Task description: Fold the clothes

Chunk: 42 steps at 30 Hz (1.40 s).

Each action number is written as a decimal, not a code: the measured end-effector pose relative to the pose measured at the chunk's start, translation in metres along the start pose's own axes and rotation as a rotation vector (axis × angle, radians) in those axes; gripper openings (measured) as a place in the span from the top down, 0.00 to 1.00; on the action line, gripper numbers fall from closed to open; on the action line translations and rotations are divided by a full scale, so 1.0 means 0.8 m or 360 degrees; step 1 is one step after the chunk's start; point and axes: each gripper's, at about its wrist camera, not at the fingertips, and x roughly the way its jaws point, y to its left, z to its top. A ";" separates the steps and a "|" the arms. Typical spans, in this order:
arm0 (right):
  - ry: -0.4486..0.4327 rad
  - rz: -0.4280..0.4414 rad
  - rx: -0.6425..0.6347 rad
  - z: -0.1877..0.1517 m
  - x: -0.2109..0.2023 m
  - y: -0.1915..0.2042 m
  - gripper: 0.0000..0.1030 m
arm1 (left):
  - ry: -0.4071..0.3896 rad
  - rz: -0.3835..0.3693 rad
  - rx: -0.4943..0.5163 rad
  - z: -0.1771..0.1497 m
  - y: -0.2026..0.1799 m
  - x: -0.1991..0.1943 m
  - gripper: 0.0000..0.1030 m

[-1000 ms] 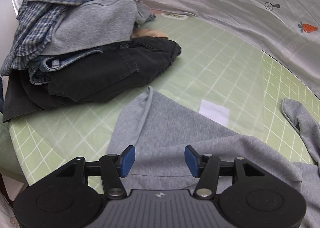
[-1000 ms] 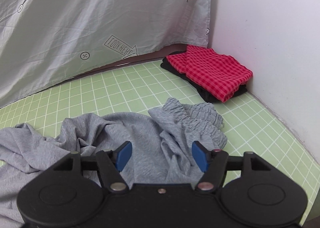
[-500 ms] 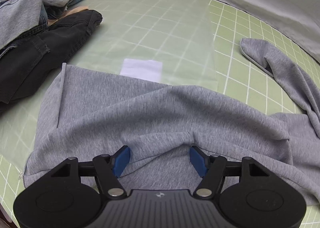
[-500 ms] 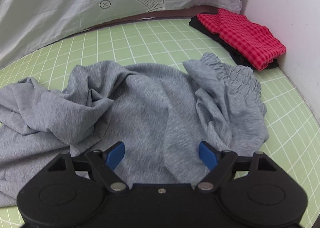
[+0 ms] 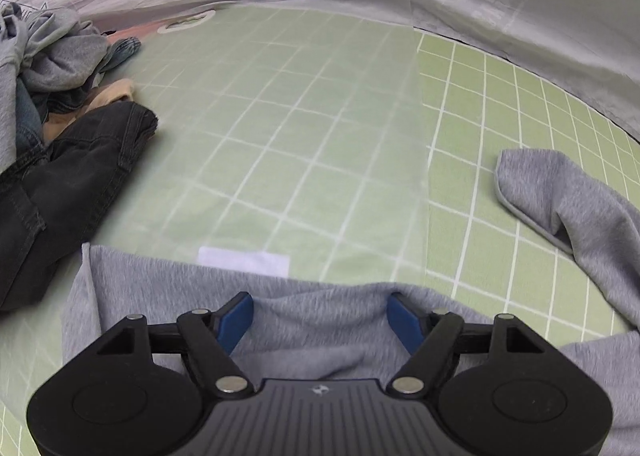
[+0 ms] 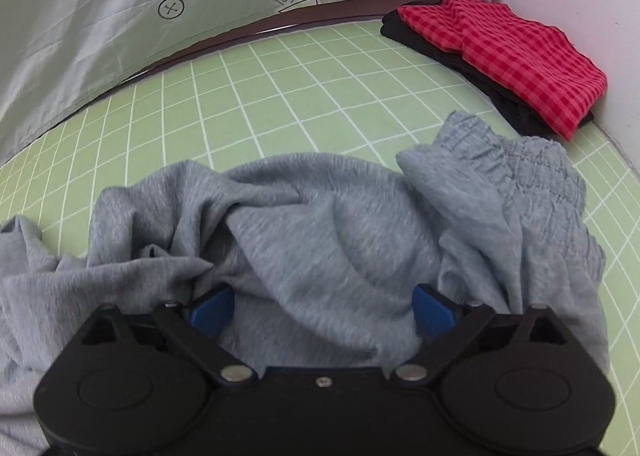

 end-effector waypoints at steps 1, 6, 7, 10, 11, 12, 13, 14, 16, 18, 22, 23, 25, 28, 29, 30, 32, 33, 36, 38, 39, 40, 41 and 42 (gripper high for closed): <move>-0.0009 -0.0003 0.0010 0.009 0.007 0.003 0.01 | -0.0012 0.0002 0.0002 0.010 -0.006 0.005 0.27; -0.0056 -0.0025 0.0032 0.046 0.034 0.016 0.00 | -0.0057 -0.0019 0.0005 0.056 -0.043 0.031 0.25; -0.0065 -0.0026 0.0033 0.052 0.038 0.019 0.00 | -0.0059 -0.0024 -0.0007 0.062 -0.049 0.034 0.25; -0.0066 -0.0021 0.0028 0.070 0.050 0.023 0.00 | -0.0055 -0.0049 -0.0039 0.072 -0.058 0.040 0.26; -0.0057 -0.0022 0.0037 0.075 0.050 0.023 0.00 | -0.0047 -0.0063 -0.0050 0.072 -0.059 0.040 0.26; -0.0041 -0.0027 0.0057 0.079 0.048 0.024 0.01 | -0.0040 -0.0077 -0.0058 0.072 -0.061 0.038 0.26; -0.0025 -0.0033 0.0077 0.082 0.046 0.024 0.06 | -0.0033 -0.0094 -0.0067 0.072 -0.062 0.037 0.26; -0.0028 -0.0033 0.0102 0.085 0.041 0.024 0.09 | -0.0022 -0.0128 -0.0087 0.071 -0.062 0.033 0.26; -0.0094 -0.0017 0.0137 0.084 0.020 0.028 0.13 | -0.0012 -0.0212 -0.0153 0.070 -0.062 0.024 0.26; -0.0170 -0.0017 0.0138 0.082 -0.001 0.032 0.13 | -0.0030 -0.0310 -0.0160 0.070 -0.071 0.014 0.26; -0.0294 -0.0074 0.0094 0.081 -0.033 0.037 0.13 | -0.0064 -0.0411 -0.0090 0.072 -0.109 0.000 0.26; -0.0310 -0.0107 0.0065 0.082 -0.035 0.036 0.13 | -0.0057 -0.0427 -0.0079 0.074 -0.119 0.001 0.26; -0.0325 -0.0188 0.0004 0.083 -0.035 0.031 0.13 | -0.0047 -0.0447 -0.0044 0.075 -0.141 0.004 0.26; -0.0317 -0.0267 -0.0044 0.083 -0.029 0.018 0.13 | -0.0024 -0.0445 0.0055 0.076 -0.173 0.013 0.26; -0.0300 -0.0264 -0.0039 0.083 -0.026 0.013 0.13 | -0.0012 -0.0441 0.0086 0.077 -0.180 0.016 0.26; -0.0280 -0.0257 -0.0037 0.083 -0.023 0.008 0.16 | 0.0000 -0.0435 0.0116 0.077 -0.188 0.019 0.28; -0.0230 -0.0252 -0.0059 0.083 -0.012 0.001 0.36 | 0.0020 -0.0393 0.0178 0.076 -0.201 0.024 0.46; -0.0207 -0.0259 -0.0079 0.082 -0.007 -0.001 0.50 | 0.0016 -0.0354 0.0198 0.074 -0.205 0.024 0.66; -0.0176 -0.0309 -0.0136 0.079 0.003 -0.008 0.87 | 0.0013 -0.0327 0.0230 0.071 -0.208 0.020 1.00; -0.0208 -0.0331 -0.0133 0.077 -0.004 -0.018 0.96 | -0.0019 -0.0352 0.0184 0.070 -0.198 0.007 1.00; -0.0241 -0.0337 -0.0123 0.075 -0.013 -0.025 0.97 | -0.0039 -0.0360 0.0165 0.069 -0.192 0.000 1.00; -0.0274 -0.0343 -0.0112 0.073 -0.023 -0.031 0.97 | -0.0080 -0.0349 0.0160 0.069 -0.185 -0.011 1.00; -0.0307 -0.0349 -0.0101 0.071 -0.032 -0.038 0.98 | -0.0127 -0.0345 0.0151 0.068 -0.177 -0.025 1.00; -0.0340 -0.0355 -0.0091 0.069 -0.042 -0.045 0.98 | -0.0175 -0.0343 0.0140 0.067 -0.169 -0.040 1.00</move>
